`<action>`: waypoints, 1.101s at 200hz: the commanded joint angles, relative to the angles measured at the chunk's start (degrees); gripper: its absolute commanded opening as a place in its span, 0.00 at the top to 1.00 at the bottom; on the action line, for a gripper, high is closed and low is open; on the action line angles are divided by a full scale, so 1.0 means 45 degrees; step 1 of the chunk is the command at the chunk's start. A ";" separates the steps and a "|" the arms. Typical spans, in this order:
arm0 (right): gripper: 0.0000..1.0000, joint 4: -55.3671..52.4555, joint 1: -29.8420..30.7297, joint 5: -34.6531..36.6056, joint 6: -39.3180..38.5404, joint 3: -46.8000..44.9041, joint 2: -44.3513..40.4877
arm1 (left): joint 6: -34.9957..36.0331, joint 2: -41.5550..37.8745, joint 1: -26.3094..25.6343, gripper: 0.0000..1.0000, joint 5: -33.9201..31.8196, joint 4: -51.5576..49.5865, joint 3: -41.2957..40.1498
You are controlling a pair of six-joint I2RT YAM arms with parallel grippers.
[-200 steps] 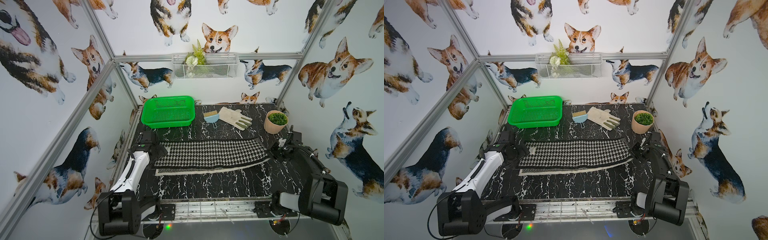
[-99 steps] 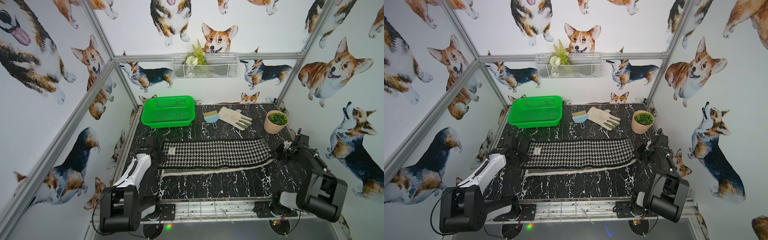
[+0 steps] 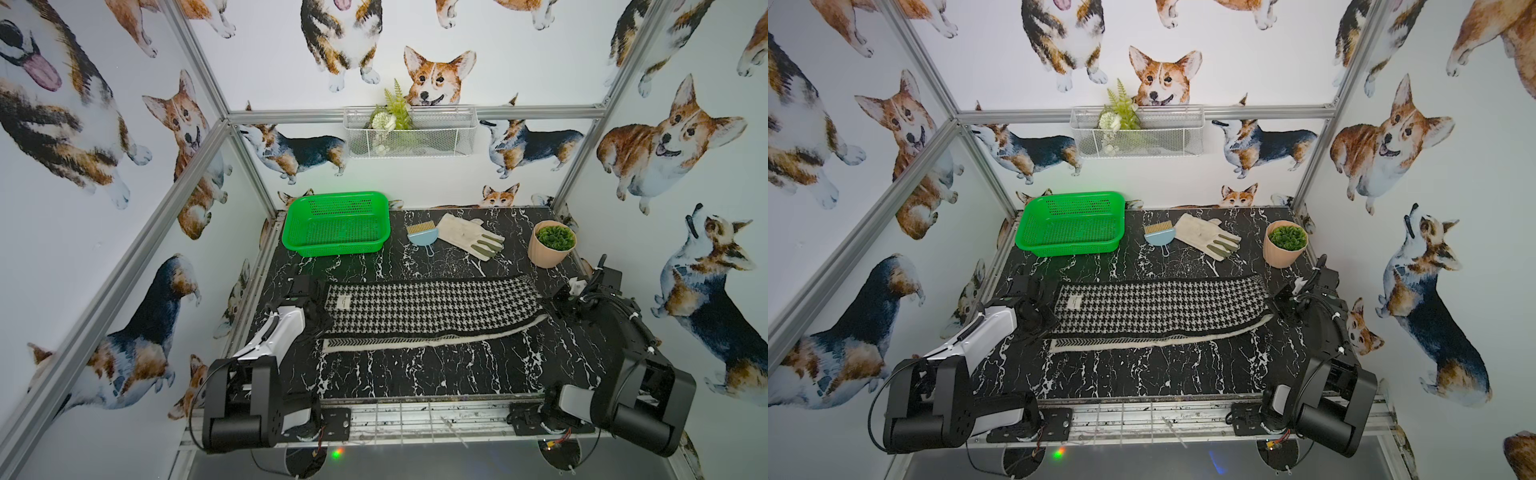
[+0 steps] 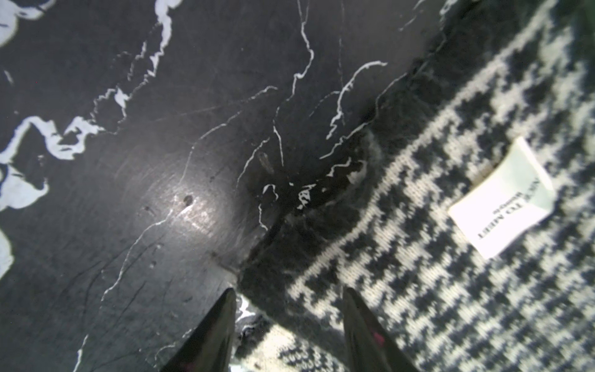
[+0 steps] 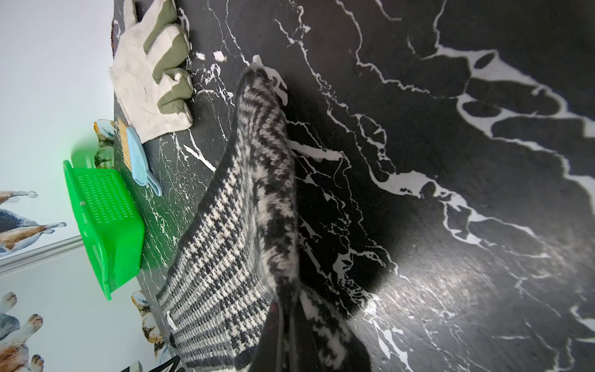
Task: Roll up the scarf and place it into the basket
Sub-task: Flatten out the scarf at the center of the board.
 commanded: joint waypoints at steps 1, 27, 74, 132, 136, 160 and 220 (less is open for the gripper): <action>1.00 -0.0083 -0.0001 -0.0303 0.0033 0.0039 -0.0091 | -0.0020 0.0236 0.0029 0.50 -0.0252 0.0253 -0.0128; 1.00 -0.0111 -0.0009 -0.0374 0.0052 0.0066 -0.0168 | -0.0021 0.0541 0.0025 0.60 -0.0313 0.0474 -0.0142; 1.00 -0.0122 -0.0011 -0.0424 0.0113 0.0076 -0.0375 | 0.0001 0.0875 0.0035 0.78 -0.0229 0.0723 -0.0248; 1.00 0.0100 -0.0002 -0.0310 0.0175 0.0036 -0.0137 | 0.0057 -0.0041 0.0033 0.93 -0.0021 0.0255 -0.0101; 1.00 0.0108 -0.0001 -0.0319 0.0172 0.0055 -0.0117 | 0.0076 -0.0138 0.0036 0.94 0.0034 0.0200 -0.0068; 1.00 0.0161 -0.0001 -0.0300 0.0160 0.0114 0.0051 | 0.0212 -0.0632 0.0034 1.00 0.0462 -0.0289 0.0262; 1.00 0.0172 -0.0040 -0.0280 0.0093 0.0432 0.0419 | 0.0138 -0.2676 0.0029 1.00 0.1425 -0.1827 0.0545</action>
